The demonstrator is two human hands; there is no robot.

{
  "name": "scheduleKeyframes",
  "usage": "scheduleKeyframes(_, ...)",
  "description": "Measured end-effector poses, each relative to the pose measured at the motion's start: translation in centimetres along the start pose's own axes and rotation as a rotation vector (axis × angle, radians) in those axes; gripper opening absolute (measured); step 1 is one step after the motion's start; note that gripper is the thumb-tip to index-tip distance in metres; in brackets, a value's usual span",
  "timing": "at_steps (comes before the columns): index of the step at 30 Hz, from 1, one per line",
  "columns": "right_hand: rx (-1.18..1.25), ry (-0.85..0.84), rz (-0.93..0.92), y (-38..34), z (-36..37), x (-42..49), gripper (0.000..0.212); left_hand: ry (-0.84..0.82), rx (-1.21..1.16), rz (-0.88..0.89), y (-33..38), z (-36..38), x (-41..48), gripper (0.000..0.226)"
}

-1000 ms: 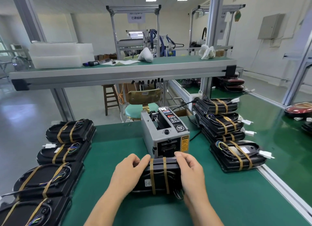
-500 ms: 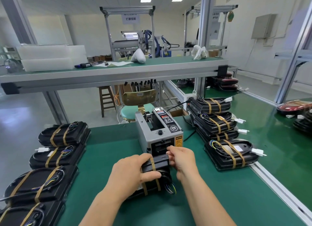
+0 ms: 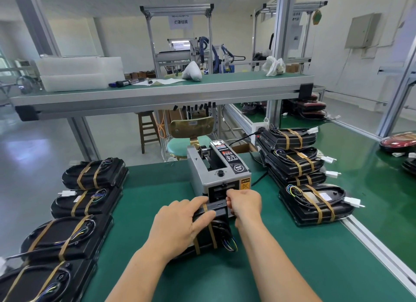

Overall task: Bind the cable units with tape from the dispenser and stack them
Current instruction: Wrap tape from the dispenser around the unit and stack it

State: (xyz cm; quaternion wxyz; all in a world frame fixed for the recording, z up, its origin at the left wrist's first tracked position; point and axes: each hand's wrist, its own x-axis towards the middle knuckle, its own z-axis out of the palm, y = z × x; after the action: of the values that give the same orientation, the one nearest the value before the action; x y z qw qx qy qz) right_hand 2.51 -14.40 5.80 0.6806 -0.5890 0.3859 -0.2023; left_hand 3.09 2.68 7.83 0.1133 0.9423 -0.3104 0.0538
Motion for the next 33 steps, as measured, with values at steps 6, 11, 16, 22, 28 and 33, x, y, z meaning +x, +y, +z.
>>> scheduleKeyframes(6,0.082,-0.014,-0.031,0.6,-1.0,-0.8,0.014,0.096,-0.083,0.082,1.5,0.1,0.3,0.04)
scheduleKeyframes(11,0.337,-0.16,0.012,0.6,-3.5,-4.3,0.014,0.228,-0.266,0.09,2.4,0.8,0.0,0.029)
scheduleKeyframes(16,0.342,-0.243,-0.033,-0.2,-4.2,-6.5,0.011,0.278,-0.3,0.094,2.5,0.8,-0.1,0.028)
scheduleKeyframes(22,0.268,-0.24,-0.087,-0.3,-3.6,-7.1,0.014,0.288,-0.332,0.052,2.6,0.6,-0.4,0.023)
scheduleKeyframes(28,0.258,-0.241,-0.076,-0.1,-3.7,-7.2,0.016,0.324,-0.403,0.089,2.4,0.6,-0.5,0.02)
scheduleKeyframes(33,0.241,-0.246,-0.077,-0.2,-3.8,-7.2,0.016,0.371,-0.418,0.121,2.4,0.6,-0.5,0.019)
